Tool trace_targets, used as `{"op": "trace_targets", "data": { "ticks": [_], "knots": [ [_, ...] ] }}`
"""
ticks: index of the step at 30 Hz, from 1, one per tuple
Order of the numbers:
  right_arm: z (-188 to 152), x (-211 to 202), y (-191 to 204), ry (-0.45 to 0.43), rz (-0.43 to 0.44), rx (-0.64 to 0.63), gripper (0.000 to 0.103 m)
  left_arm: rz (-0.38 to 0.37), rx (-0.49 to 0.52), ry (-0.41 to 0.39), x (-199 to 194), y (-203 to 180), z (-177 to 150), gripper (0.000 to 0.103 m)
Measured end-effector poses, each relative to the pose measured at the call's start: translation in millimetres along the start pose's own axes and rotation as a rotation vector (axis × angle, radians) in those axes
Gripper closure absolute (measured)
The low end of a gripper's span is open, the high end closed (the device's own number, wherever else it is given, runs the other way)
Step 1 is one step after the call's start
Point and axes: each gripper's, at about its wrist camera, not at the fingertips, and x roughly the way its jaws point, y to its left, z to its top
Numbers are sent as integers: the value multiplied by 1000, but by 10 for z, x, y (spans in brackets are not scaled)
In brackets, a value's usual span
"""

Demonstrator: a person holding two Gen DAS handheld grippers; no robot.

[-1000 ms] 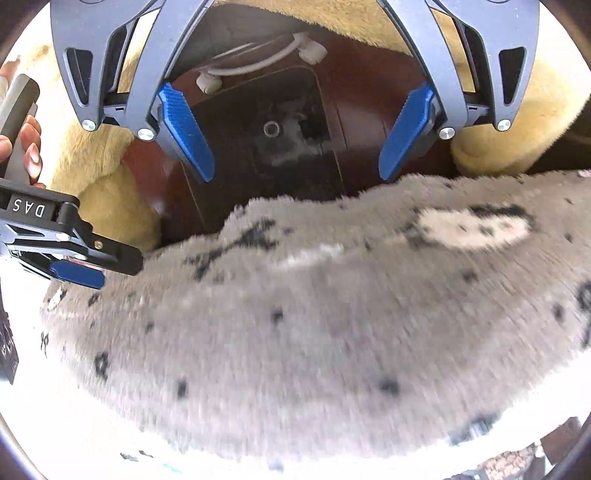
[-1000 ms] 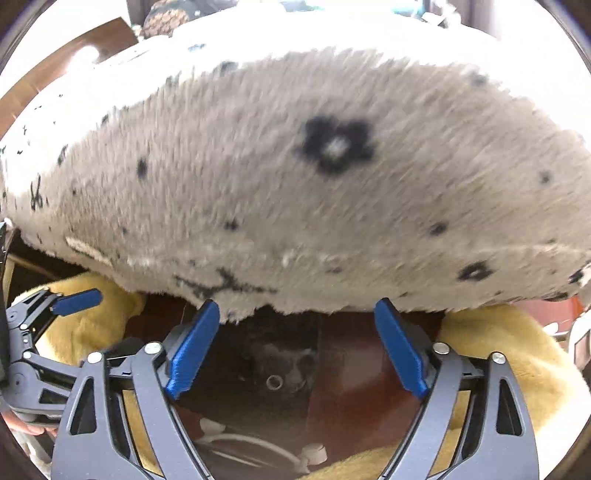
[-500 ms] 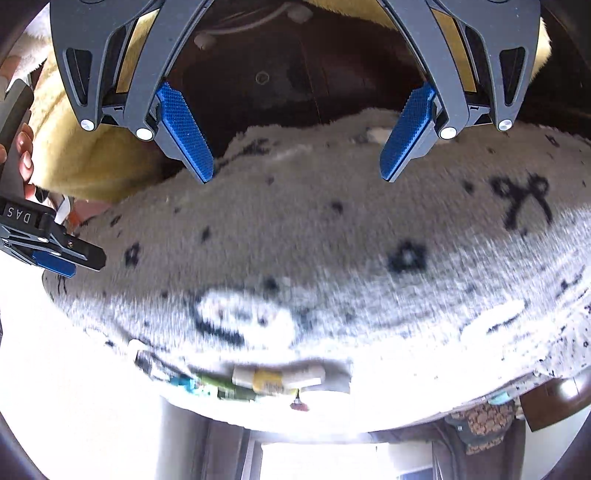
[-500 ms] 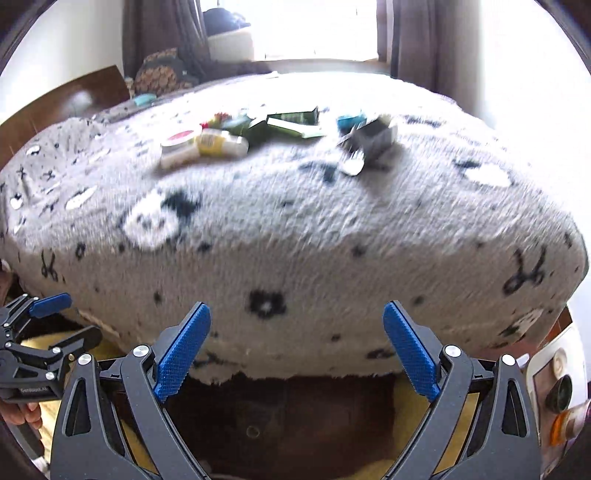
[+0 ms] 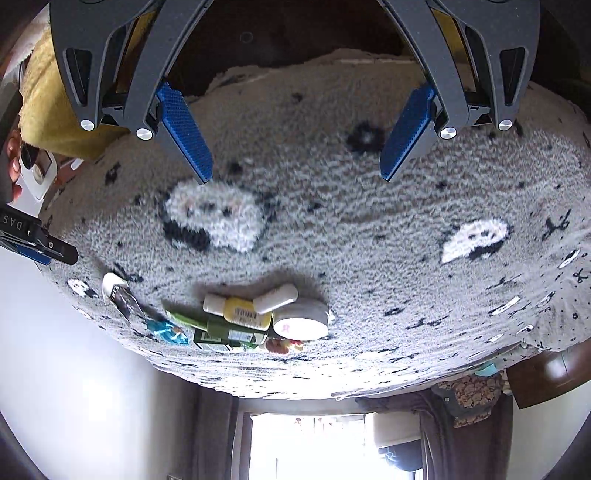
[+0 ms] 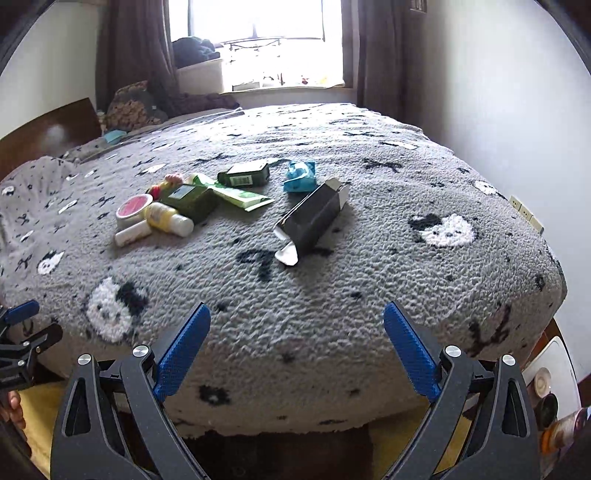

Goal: Collect trash
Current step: 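Raise both open tools back over the bed items, then grasp the black cardboard box with the right tool while the left tool grasps the white tube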

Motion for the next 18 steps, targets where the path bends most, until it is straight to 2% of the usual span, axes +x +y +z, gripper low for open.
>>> {"op": "trace_targets", "data": {
  "ticks": [10, 18],
  "knots": [
    [385, 487, -63, -7, -55, 61, 8, -27, -12, -6, 400, 33, 394, 16],
    [599, 876, 26, 12, -122, 78, 8, -27, -4, 37, 866, 2, 674, 20]
  ]
}}
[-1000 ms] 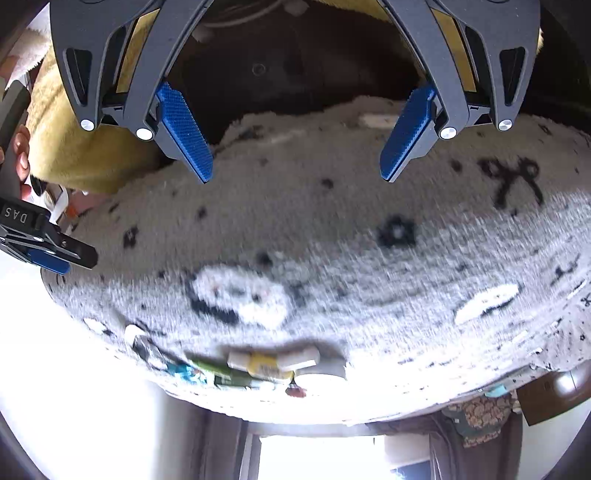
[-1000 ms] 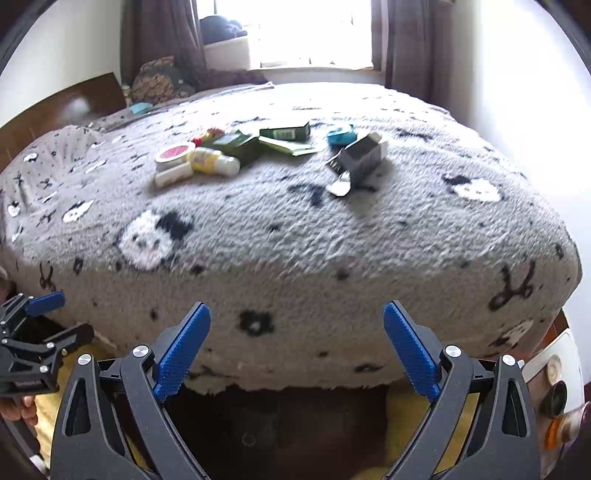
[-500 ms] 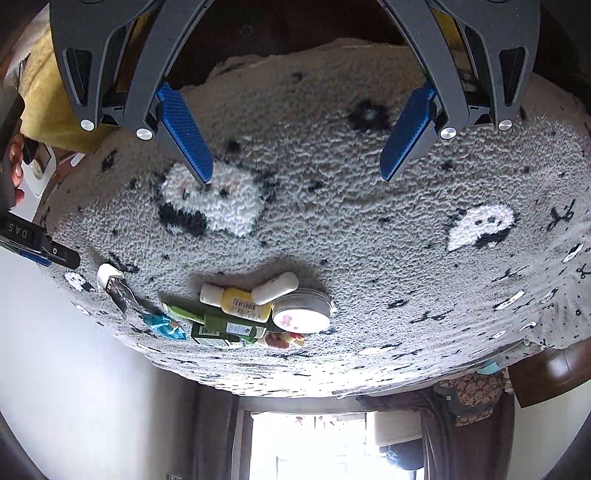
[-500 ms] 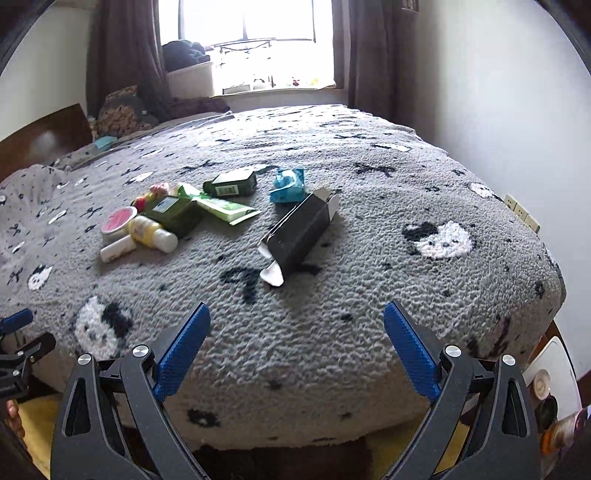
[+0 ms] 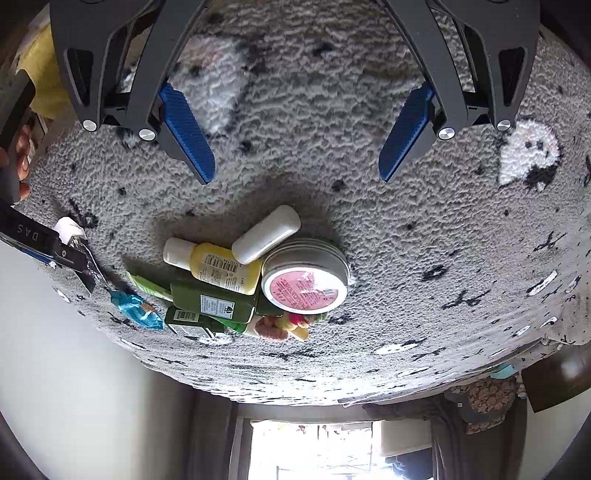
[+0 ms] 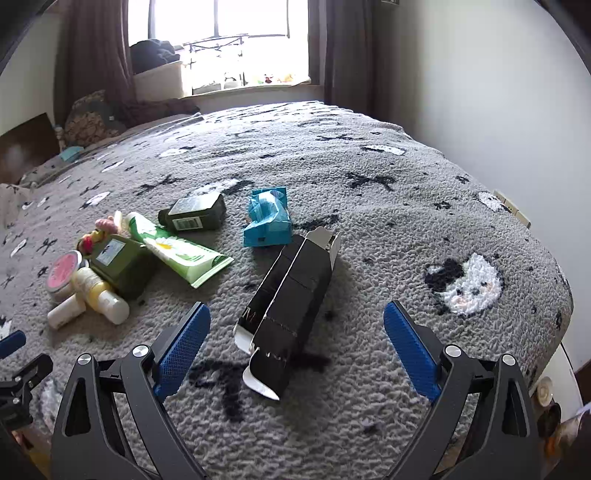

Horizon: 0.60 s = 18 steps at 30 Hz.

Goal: Collect trash
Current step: 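Grasp the black cardboard box with the right tool while the left tool grasps the white tube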

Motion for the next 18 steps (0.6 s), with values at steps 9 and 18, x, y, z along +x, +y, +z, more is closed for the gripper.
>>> {"op": "trace_targets", "data": {
  "ticks": [9, 18],
  "knots": [
    [107, 449, 0, 82, -49, 36, 8, -49, 48, 12, 305, -123, 192, 32],
    [118, 532, -58, 108, -20, 24, 31, -81, 69, 36, 432, -164, 304, 61]
  ]
}}
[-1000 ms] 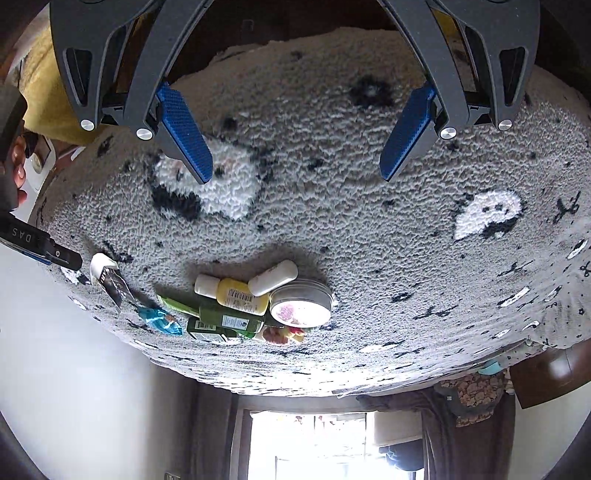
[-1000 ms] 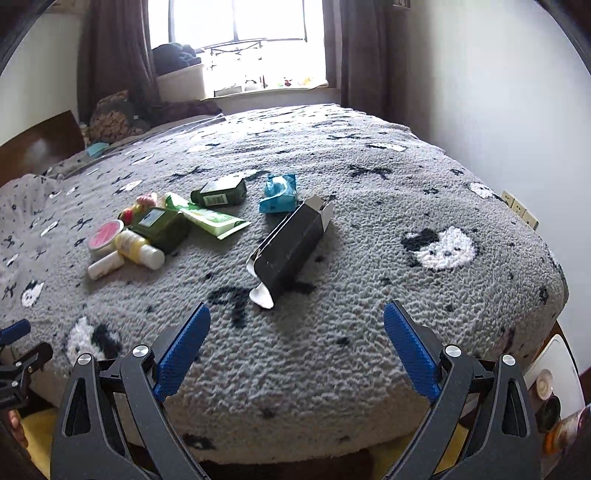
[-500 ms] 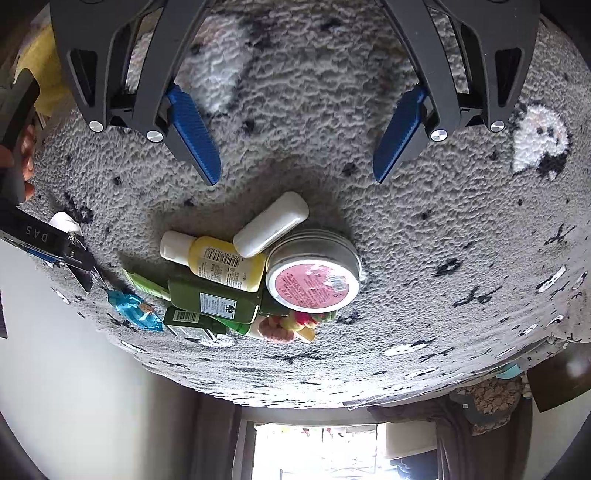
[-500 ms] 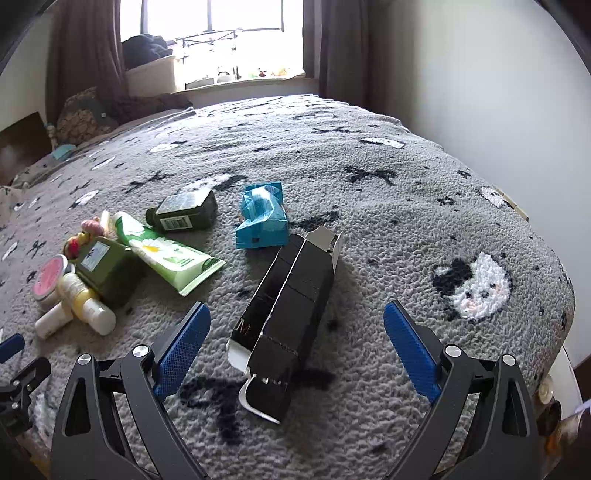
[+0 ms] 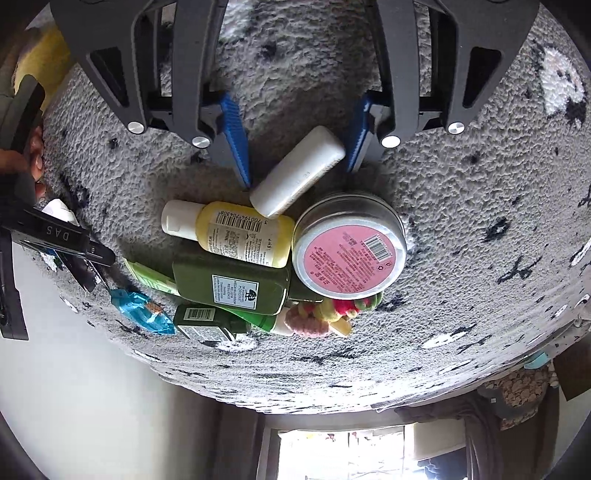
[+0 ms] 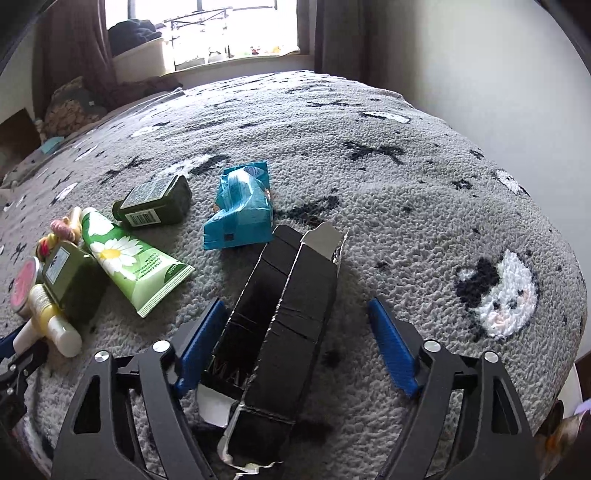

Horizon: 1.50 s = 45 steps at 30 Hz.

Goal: Collect trash
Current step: 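Grasp the black cardboard box with the right tool while the left tool grasps the white tube, then lower both tools into the floor bin and open both to drop the items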

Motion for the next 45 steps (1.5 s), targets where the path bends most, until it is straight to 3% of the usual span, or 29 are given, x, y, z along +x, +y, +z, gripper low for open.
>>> {"op": "trace_targets", "data": {
  "ticks": [2, 5, 10, 30, 45],
  "knots": [
    [-22, -26, -15, -9, -3, -19, 53, 1, 5, 1, -22, -12, -14, 66],
    [-72, -85, -45, -18, 5, -43, 61, -10, 11, 2, -80, -38, -62, 78],
    [-194, -255, -89, -29, 44, -67, 62, -16, 19, -7, -213, -92, -189, 85],
    [-1044, -998, 484, -33, 252, -294, 62, 11, 36, -10, -824, -267, -886, 85],
    [-1460, -1463, 428, -67, 329, -274, 62, -32, 7, -30, -1342, -421, -1527, 85]
  ]
}}
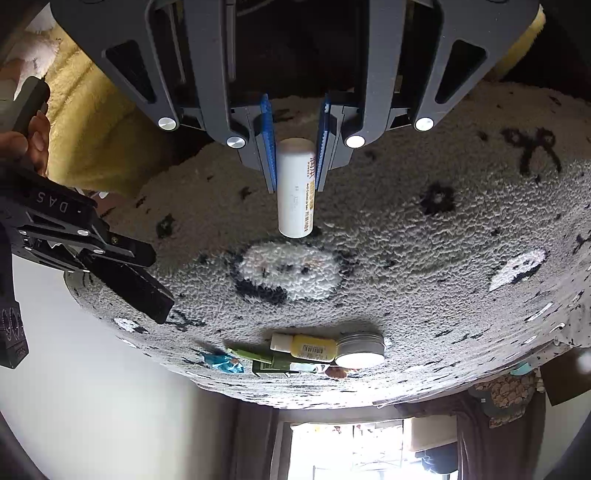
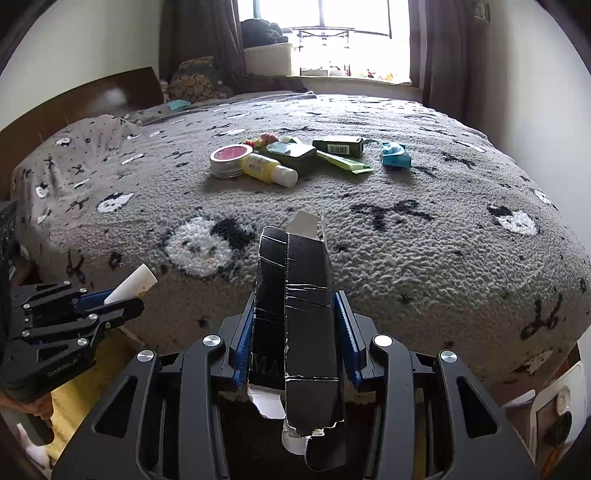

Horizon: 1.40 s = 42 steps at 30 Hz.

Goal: Collect trash
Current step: 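Lower both tools into the floor bin and open both to drop the items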

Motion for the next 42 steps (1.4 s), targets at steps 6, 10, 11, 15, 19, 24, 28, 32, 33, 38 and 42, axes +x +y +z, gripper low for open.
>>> {"op": "trace_targets", "data": {
  "ticks": [6, 10, 11, 15, 19, 24, 28, 32, 33, 38, 42],
  "knots": [
    [-215, 0, 56, 41, 19, 0, 62, -17, -1, 31, -46, -86, -225, 85],
    [-342, 50, 91, 74, 25, -8, 62, -23, -12, 72, 3, -87, -398, 85],
    [-369, 69, 94, 81, 26, -7, 62, -26, -15, 84, 28, -85, -444, 85],
    [-457, 123, 106, 105, 27, -6, 62, -32, -32, 140, 158, -64, -616, 85],
    [-542, 187, 116, 137, 35, -1, 65, -44, -51, 188, 274, -40, -740, 85],
    [-682, 305, 146, 191, 54, -5, 67, -54, -63, 228, 392, -24, -833, 85],
    [-782, 389, 163, 221, 67, -5, 68, -55, -70, 266, 494, -6, -920, 85],
    [-873, 468, 197, 250, 71, -7, 71, -60, -82, 312, 608, 12, -1034, 85],
    [-900, 486, 211, 260, 75, -10, 71, -61, -85, 321, 633, 13, -1059, 85],
    [-1030, 648, 268, 330, 129, 1, 72, -66, -108, 367, 732, 67, -1200, 85],
    [-1146, 805, 295, 387, 153, 20, 72, -74, -128, 397, 811, 96, -1284, 85]
  ]
}}
